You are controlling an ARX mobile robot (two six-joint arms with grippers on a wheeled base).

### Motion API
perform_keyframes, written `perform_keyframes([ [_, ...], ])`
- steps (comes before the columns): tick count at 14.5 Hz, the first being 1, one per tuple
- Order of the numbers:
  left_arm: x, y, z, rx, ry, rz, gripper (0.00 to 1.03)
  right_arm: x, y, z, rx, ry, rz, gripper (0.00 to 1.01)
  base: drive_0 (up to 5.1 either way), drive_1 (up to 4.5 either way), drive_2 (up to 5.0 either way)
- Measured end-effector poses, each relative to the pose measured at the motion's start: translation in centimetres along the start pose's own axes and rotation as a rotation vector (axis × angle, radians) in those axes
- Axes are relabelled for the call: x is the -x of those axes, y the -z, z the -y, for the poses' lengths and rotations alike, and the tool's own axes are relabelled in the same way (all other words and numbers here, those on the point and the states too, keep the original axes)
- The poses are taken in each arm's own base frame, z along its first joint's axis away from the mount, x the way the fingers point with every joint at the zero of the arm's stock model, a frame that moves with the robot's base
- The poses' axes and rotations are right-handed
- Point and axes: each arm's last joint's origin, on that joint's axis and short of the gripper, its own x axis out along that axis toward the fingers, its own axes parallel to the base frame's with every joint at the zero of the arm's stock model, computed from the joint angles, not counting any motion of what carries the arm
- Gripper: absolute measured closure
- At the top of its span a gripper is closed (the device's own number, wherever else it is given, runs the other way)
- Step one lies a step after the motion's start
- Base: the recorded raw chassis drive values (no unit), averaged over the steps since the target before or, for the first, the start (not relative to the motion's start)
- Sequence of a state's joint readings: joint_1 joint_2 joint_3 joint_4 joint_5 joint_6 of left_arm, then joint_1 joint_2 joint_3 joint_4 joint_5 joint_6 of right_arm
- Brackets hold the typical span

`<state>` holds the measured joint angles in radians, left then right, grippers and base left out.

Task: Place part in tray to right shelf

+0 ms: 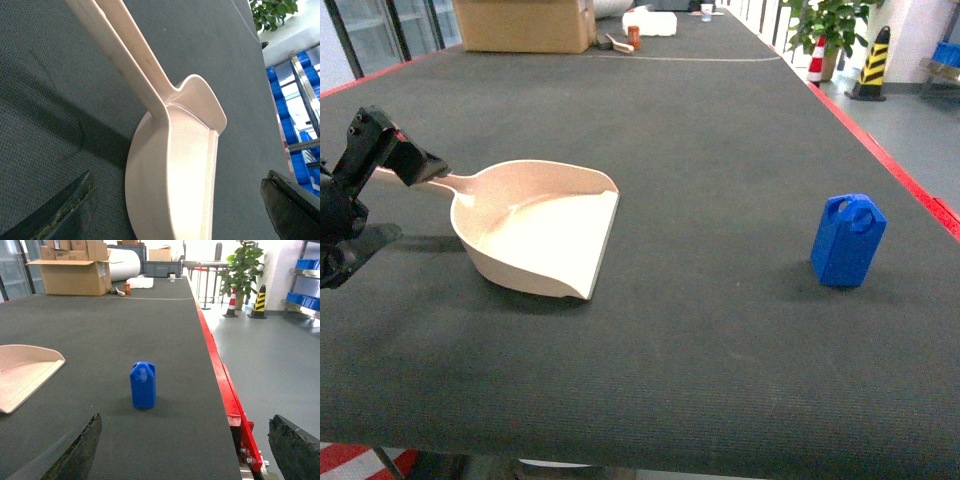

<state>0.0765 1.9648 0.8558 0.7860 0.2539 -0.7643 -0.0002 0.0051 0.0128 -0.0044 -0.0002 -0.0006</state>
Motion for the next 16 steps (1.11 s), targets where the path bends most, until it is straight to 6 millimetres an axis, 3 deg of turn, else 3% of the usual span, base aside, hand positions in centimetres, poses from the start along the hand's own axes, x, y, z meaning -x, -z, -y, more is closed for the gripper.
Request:
perform_keyframes([
  [4, -5.2, -2.7, -0.7, 0.051, -0.016, 0.013, 0.05, 0.0, 0.0, 0.0, 0.0, 0.0, 0.0, 0.03, 0.0, 0.0, 0.0],
  [7, -9.2, -4.0, -2.3, 0.112, 0.017, 0.027, 0.05, 0.0, 0.0, 0.0, 0.0, 0.0, 0.0, 0.03, 0.0, 0.0, 0.0],
  [10, -11.0, -5.6, -3.5, 0.21, 0.067, 0.035, 0.34, 0.0, 0.0, 0.0, 0.0, 0.0, 0.0, 0.03, 0.0, 0.0, 0.0],
  [12, -11.5, -5.3, -4.6, 0.235, 0.06, 0.033, 0.53, 0.0, 0.0, 0.0, 0.0, 0.0, 0.0, 0.03, 0.0, 0.0, 0.0],
  [13, -11.6, -4.8, -5.2, 0.271, 0.067, 0.032, 0.7, 0.0, 0.0, 0.0, 0.0, 0.0, 0.001, 0.03, 0.0, 0.0, 0.0],
  [14, -11.3, -5.0, -4.8, 0.298, 0.118, 0.04, 0.8, 0.0, 0.0, 0.0, 0.0, 0.0, 0.0, 0.03, 0.0, 0.0, 0.0],
  [16, -9.8, -4.7, -2.8, 0.323, 0.173, 0.049, 0.87, 0.0, 0.0, 0.0, 0.0, 0.0, 0.001, 0.03, 0.0, 0.0, 0.0],
])
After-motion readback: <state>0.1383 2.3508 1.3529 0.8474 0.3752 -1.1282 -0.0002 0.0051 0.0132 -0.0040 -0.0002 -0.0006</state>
